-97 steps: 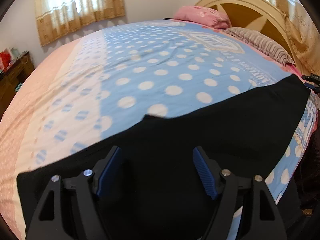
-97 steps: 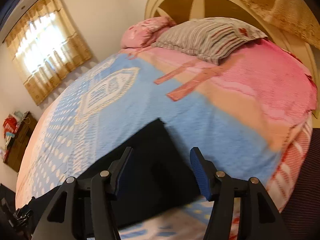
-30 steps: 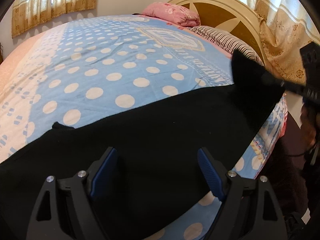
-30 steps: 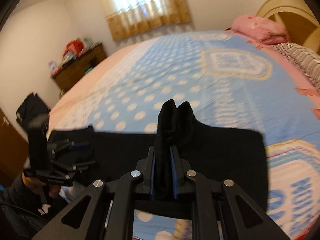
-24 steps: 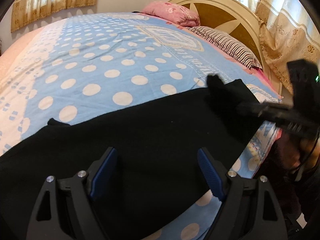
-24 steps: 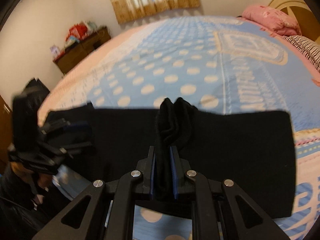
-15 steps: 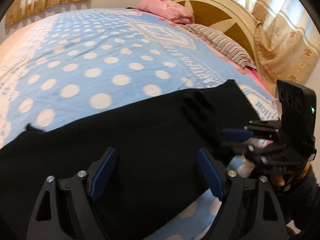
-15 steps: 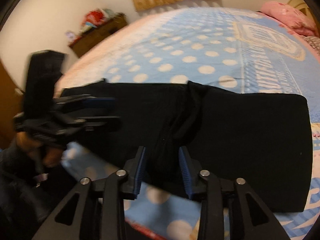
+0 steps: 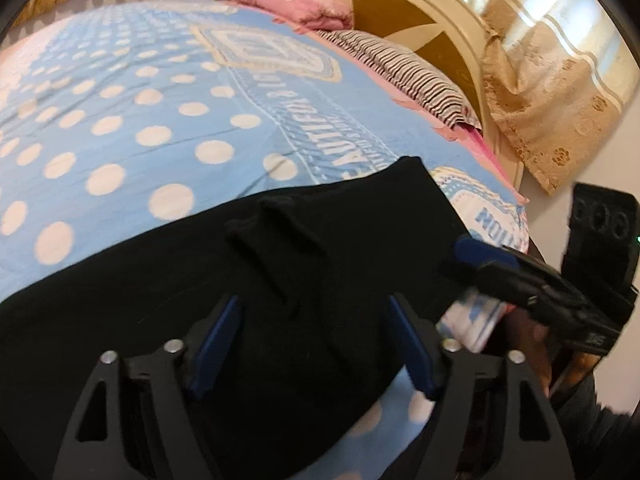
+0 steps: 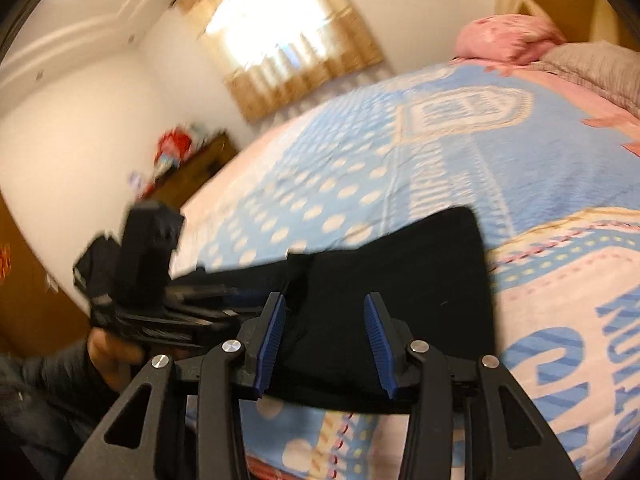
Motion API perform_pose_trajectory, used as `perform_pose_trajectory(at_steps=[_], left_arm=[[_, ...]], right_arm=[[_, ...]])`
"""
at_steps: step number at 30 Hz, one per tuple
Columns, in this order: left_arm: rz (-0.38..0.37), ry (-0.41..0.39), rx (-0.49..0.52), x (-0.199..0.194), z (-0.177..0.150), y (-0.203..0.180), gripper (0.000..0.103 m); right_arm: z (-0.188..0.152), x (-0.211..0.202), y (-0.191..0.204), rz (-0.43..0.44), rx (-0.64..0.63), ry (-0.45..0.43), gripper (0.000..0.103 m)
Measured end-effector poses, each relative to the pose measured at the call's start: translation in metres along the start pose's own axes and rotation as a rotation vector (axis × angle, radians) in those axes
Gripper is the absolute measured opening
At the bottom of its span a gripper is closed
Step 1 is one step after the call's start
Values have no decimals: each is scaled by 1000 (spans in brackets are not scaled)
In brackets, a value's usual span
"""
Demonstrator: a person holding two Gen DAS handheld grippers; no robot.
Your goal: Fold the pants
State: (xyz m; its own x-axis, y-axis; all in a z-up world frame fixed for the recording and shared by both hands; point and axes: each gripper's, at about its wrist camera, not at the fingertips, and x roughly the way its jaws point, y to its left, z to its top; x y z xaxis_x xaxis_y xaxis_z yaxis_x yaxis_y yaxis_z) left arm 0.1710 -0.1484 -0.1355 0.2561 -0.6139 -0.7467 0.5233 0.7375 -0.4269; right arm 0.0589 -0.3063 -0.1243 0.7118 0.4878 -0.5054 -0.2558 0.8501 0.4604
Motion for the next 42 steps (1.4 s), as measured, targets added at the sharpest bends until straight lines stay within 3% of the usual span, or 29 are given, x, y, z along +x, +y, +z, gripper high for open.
perform_pose_trajectory(at_steps=[1, 3, 4, 11, 17, 23, 30, 35, 38, 42], left_arm=[[3, 4, -18, 4, 2, 1, 62], [24, -2, -15, 6, 4, -2, 37], [23, 10, -9, 7, 4, -3, 13], [-26, -60, -51, -28, 5, 4, 13], [15, -78, -80, -65, -3, 23, 13], [55, -60, -152, -76, -25, 52, 13], [58, -66, -218, -76, -35, 74, 13], [76, -84, -221, -81, -37, 79, 13], [119, -70, -211, -73, -40, 83, 13], [146, -58, -208, -66, -43, 86, 19]], right_arm=[[1, -4, -3, -5, 14, -30, 47], [4, -11, -9, -29, 37, -80, 56], [4, -15, -12, -35, 54, -103, 56], [6, -26, -28, -51, 109, -167, 57], [4, -24, -19, -54, 63, -158, 57], [-3, -19, 5, -19, -45, -139, 57], [-14, -5, 35, 83, -166, -50, 57], [-21, 18, 28, 47, -143, 54, 58], [-30, 46, 15, -24, -109, 204, 58], [-31, 46, 16, -26, -112, 207, 58]])
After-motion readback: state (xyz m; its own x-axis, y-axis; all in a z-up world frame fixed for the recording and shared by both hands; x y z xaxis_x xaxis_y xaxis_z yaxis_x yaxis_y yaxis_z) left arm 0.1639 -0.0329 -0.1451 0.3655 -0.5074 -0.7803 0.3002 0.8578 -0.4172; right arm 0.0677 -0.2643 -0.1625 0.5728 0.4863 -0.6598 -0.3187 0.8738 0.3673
